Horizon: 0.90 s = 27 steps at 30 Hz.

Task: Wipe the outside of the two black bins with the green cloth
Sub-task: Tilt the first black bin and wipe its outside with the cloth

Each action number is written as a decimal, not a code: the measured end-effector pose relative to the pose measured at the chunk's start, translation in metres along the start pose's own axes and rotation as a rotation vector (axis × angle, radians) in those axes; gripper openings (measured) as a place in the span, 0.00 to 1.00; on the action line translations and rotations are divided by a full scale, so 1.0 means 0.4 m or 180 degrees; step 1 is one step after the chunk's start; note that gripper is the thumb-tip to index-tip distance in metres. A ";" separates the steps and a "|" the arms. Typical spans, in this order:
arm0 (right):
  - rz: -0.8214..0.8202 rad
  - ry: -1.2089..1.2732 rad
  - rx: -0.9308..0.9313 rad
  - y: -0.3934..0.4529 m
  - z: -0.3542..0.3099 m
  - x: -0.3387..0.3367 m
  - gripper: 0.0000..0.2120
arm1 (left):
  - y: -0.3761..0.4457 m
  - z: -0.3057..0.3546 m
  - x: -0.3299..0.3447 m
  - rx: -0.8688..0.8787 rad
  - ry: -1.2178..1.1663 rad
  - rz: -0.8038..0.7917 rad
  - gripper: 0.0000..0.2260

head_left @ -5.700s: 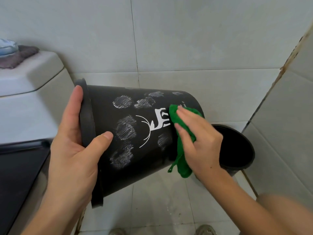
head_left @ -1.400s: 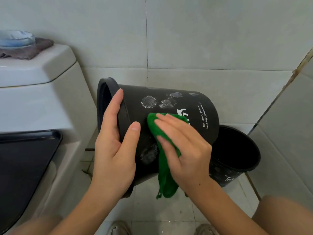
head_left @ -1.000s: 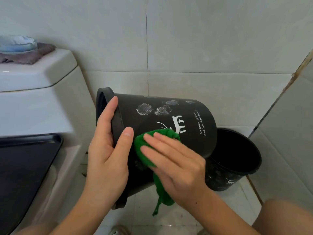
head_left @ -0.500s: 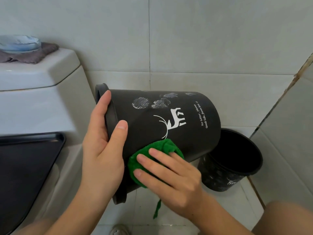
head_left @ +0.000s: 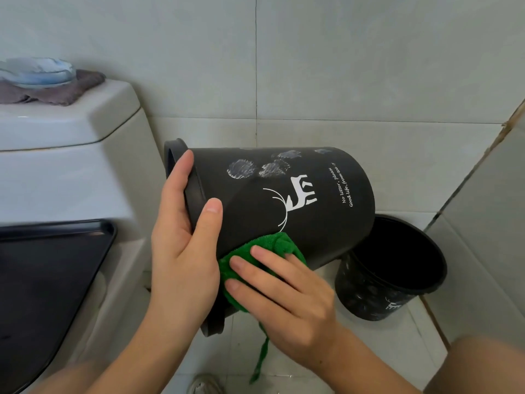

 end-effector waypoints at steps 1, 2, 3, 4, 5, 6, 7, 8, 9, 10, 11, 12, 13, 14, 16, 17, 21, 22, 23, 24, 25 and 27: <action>-0.0001 -0.0014 0.0016 0.002 0.003 -0.002 0.11 | -0.001 -0.001 0.001 -0.0001 0.0016 -0.0010 0.21; 0.0020 -0.0047 0.0063 0.006 0.005 -0.002 0.11 | -0.002 -0.001 0.002 -0.0001 0.0034 -0.0010 0.21; 0.0063 -0.0082 0.0136 0.011 0.007 -0.002 0.11 | -0.003 -0.003 0.003 -0.0005 0.0046 -0.0009 0.21; 0.0132 -0.0098 0.0237 0.019 0.011 -0.003 0.10 | -0.004 -0.004 0.005 -0.0001 0.0060 -0.0009 0.21; 0.0216 -0.0085 0.0367 0.028 0.020 -0.004 0.09 | -0.005 -0.003 0.008 0.0012 0.0084 -0.0006 0.22; 0.0292 -0.0056 0.0516 0.037 0.033 -0.006 0.09 | -0.008 -0.002 0.013 0.0022 0.0112 -0.0006 0.22; 0.0346 -0.0029 0.0651 0.045 0.048 -0.010 0.09 | -0.011 -0.002 0.019 0.0017 0.0126 -0.0011 0.22; 0.0367 -0.0003 0.0742 0.049 0.058 -0.012 0.09 | -0.012 -0.003 0.024 -0.0001 0.0117 -0.0011 0.22; 0.0356 0.0038 0.0778 0.049 0.060 -0.010 0.09 | -0.012 -0.003 0.027 -0.0018 0.0093 0.0000 0.22; 0.0323 0.0095 0.0763 0.046 0.052 -0.006 0.10 | -0.009 -0.004 0.026 -0.0028 0.0065 0.0025 0.21; 0.0274 0.0149 0.0699 0.039 0.038 0.001 0.10 | -0.003 -0.007 0.022 -0.0049 0.0032 0.0054 0.21; 0.0219 0.0178 0.0608 0.029 0.019 0.008 0.10 | 0.004 -0.011 0.013 -0.0083 -0.0005 0.0086 0.21; 0.0171 0.0181 0.0516 0.015 0.003 0.013 0.10 | 0.011 -0.015 0.003 -0.0122 -0.0036 0.0116 0.21; 0.0127 0.0173 0.0427 0.002 -0.009 0.017 0.10 | 0.016 -0.018 -0.006 -0.0154 -0.0054 0.0137 0.21; 0.0018 0.0149 0.0213 -0.019 -0.024 0.020 0.09 | 0.018 -0.017 -0.018 -0.0178 -0.0062 0.0112 0.21; -0.0037 0.0127 0.0096 -0.025 -0.027 0.020 0.09 | 0.015 -0.013 -0.020 -0.0163 -0.0051 0.0073 0.21; -0.0066 -0.0048 -0.0027 -0.019 -0.012 0.010 0.09 | 0.013 -0.001 -0.012 -0.0036 -0.0097 -0.0038 0.21; -0.0004 -0.0114 0.0044 -0.012 -0.002 0.006 0.09 | 0.013 0.003 -0.012 0.0018 -0.0126 -0.0029 0.21; 0.0093 -0.0170 0.0160 -0.006 0.015 0.001 0.10 | 0.013 0.009 -0.012 0.0070 -0.0161 -0.0011 0.21; 0.0207 -0.0206 0.0323 -0.002 0.038 -0.006 0.11 | 0.011 0.015 -0.011 0.0119 -0.0194 -0.0002 0.22; 0.0318 -0.0206 0.0537 -0.001 0.067 -0.015 0.12 | 0.008 0.022 -0.009 0.0180 -0.0197 0.0000 0.22; 0.0499 -0.0149 0.1114 -0.006 0.138 -0.034 0.16 | 0.000 0.037 -0.007 0.0299 -0.0123 0.0039 0.23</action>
Point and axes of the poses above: each hand's wrist, its own y-axis towards the middle knuckle, its own x-axis out of the palm, z = x × y, the point moved 6 cm from there along y, towards the middle knuckle, and after that the axes turned 15 degrees about -x, right-handed, at the moved point
